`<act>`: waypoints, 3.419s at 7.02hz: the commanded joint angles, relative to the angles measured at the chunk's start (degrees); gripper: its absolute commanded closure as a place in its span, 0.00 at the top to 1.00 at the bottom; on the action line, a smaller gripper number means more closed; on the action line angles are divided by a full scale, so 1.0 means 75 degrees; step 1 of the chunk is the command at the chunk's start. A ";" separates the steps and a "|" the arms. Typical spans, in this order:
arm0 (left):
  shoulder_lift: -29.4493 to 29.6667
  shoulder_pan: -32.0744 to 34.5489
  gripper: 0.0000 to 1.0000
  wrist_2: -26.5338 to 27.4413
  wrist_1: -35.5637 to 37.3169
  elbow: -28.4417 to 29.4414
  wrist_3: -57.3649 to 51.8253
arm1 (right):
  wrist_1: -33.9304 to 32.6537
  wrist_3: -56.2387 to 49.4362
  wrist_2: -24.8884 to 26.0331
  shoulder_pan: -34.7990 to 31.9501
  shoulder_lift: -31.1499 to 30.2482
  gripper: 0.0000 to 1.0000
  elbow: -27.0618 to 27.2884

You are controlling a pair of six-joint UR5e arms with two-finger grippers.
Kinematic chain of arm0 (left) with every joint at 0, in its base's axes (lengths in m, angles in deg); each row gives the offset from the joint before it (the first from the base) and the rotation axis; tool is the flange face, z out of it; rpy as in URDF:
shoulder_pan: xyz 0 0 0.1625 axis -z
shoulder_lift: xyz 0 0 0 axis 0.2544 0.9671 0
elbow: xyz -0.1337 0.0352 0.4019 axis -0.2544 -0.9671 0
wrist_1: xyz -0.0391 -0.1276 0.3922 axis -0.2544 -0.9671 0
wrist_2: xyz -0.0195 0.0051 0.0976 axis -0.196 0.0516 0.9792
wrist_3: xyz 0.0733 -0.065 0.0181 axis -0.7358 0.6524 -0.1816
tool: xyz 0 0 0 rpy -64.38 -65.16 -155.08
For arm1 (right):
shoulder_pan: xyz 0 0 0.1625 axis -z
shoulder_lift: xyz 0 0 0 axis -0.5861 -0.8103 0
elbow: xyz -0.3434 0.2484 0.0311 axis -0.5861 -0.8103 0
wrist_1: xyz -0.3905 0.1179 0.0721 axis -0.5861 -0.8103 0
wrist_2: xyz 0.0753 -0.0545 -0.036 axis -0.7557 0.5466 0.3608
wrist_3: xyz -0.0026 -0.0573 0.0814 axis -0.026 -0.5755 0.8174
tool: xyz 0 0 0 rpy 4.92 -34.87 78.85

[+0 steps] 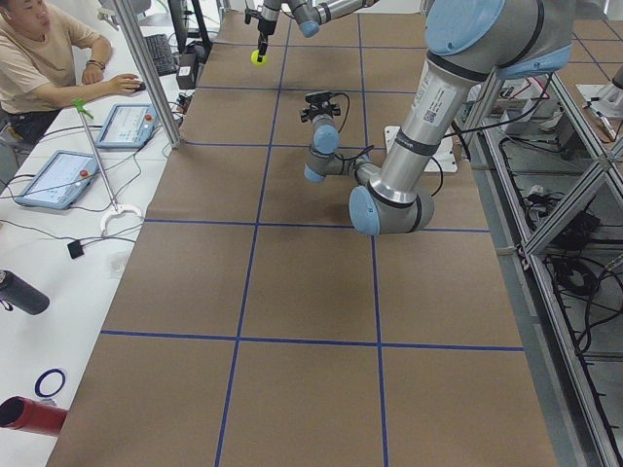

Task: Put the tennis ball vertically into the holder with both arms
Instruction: 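Carry the second ball over the holder's opening with the right gripper, then lower the second ball into the holder and open the right gripper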

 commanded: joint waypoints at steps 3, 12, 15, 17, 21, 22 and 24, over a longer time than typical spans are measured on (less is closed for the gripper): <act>0.0001 -0.0043 0.90 0.0012 0.0000 0.0008 -0.0012 | -0.2077 0.3168 -0.0480 0.0707 0.0477 0.00 0.2814; 0.0060 -0.0055 0.90 0.0012 0.0000 0.0008 0.0000 | -0.4491 0.5616 0.1976 0.3860 0.2401 0.00 0.3768; 0.0013 -0.0066 0.90 0.0012 -0.0047 0.0031 -0.0012 | -0.4491 0.5616 0.2191 0.4015 0.2436 0.00 0.3533; 0.0013 -0.0066 0.90 0.0012 -0.0059 0.0031 -0.0012 | -0.4491 0.5616 0.2261 0.4074 0.2506 0.00 0.3486; 0.0012 -0.0090 0.90 0.0023 -0.0094 0.0031 -0.0012 | -0.4491 0.5628 0.2542 0.4261 0.2706 0.39 0.3334; 0.0013 -0.0090 0.90 0.0023 -0.0094 0.0031 -0.0012 | -0.4491 0.5616 0.2833 0.4401 0.2706 0.89 0.3334; 0.0013 -0.0090 0.91 0.0023 -0.0094 0.0031 -0.0012 | -0.4491 0.5570 0.2918 0.4426 0.2706 0.99 0.3345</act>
